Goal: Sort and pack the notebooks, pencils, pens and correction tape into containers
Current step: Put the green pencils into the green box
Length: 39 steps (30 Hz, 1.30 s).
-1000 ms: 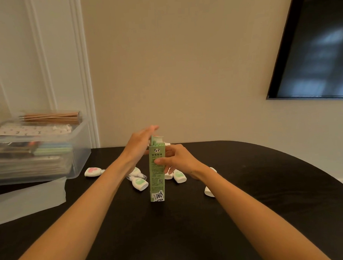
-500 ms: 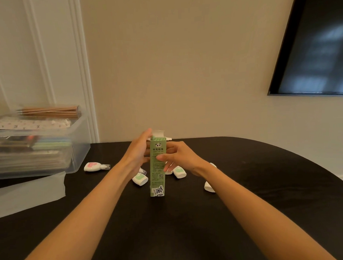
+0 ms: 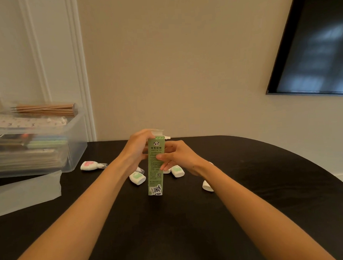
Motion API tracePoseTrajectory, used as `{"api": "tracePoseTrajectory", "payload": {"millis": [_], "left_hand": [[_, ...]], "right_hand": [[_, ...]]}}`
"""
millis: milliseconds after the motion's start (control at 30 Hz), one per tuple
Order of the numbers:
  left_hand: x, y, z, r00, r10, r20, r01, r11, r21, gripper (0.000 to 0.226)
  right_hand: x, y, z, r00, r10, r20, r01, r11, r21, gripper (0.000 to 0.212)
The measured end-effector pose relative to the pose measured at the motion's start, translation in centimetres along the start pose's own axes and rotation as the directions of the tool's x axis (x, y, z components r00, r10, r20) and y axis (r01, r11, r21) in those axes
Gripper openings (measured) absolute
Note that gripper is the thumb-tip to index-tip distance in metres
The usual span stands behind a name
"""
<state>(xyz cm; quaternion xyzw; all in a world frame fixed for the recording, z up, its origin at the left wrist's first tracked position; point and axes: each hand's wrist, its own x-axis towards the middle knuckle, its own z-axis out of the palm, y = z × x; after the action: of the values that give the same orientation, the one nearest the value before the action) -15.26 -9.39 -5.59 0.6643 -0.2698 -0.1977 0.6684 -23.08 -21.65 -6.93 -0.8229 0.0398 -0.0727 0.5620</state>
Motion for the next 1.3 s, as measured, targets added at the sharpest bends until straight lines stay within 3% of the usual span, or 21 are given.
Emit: {"api": "tracePoseTrajectory", "payload": {"millis": [133, 267, 333, 433, 533, 700, 933, 1100, 1200, 1300], "left_hand": [[-0.1, 0.0, -0.2, 0.995, -0.037, 0.098, 0.041, 0.998, -0.039, 0.023], [-0.2, -0.7, -0.1, 0.985, -0.076, 0.156, 0.079, 0.997, -0.012, 0.038], [-0.2, -0.8, 0.0, 0.981, -0.077, 0.180, 0.101, 0.986, -0.129, 0.046], [-0.1, -0.9, 0.0, 0.980, -0.081, 0.183, 0.157, 0.879, -0.449, 0.054], [-0.2, -1.4, -0.4, 0.986, -0.087, 0.141, 0.151, 0.826, -0.543, 0.043], [-0.3, -1.1, -0.2, 0.989, -0.060, 0.132, 0.110, 0.901, -0.420, 0.030], [-0.6, -1.1, 0.3, 0.991, -0.003, 0.133, 0.063, 0.891, -0.449, 0.036], [-0.6, -1.4, 0.3, 0.993, 0.110, 0.032, -0.105, 0.985, -0.139, 0.036], [-0.4, -0.9, 0.2, 0.983, 0.173, -0.055, -0.168, 0.982, 0.081, 0.026], [-0.1, -0.5, 0.1, 0.972, 0.211, -0.099, -0.198, 0.972, 0.126, 0.021]], "right_hand": [[-0.1, 0.1, 0.0, 1.000, 0.005, -0.005, -0.004, 0.994, 0.105, 0.032], [-0.2, -0.2, -0.2, 0.998, 0.024, -0.060, 0.007, 0.884, 0.467, 0.031], [-0.2, -0.6, -0.2, 0.996, 0.039, -0.079, 0.013, 0.817, 0.576, 0.028], [0.0, -1.2, 0.2, 0.994, 0.064, -0.084, -0.005, 0.821, 0.571, 0.025], [0.3, -1.3, 0.4, 0.992, 0.079, -0.095, -0.017, 0.849, 0.528, 0.027], [0.6, -1.3, 0.4, 0.982, 0.107, -0.158, -0.020, 0.882, 0.470, 0.033], [0.6, -1.3, 0.7, 0.976, 0.109, -0.189, 0.001, 0.865, 0.502, 0.025], [0.6, -1.6, 0.4, 0.978, 0.114, -0.175, -0.028, 0.902, 0.431, 0.039], [0.4, -2.1, 0.1, 0.975, 0.120, -0.189, -0.055, 0.946, 0.320, 0.026], [0.3, -2.6, -0.4, 0.971, 0.065, -0.232, 0.000, 0.963, 0.268, 0.010]]}}
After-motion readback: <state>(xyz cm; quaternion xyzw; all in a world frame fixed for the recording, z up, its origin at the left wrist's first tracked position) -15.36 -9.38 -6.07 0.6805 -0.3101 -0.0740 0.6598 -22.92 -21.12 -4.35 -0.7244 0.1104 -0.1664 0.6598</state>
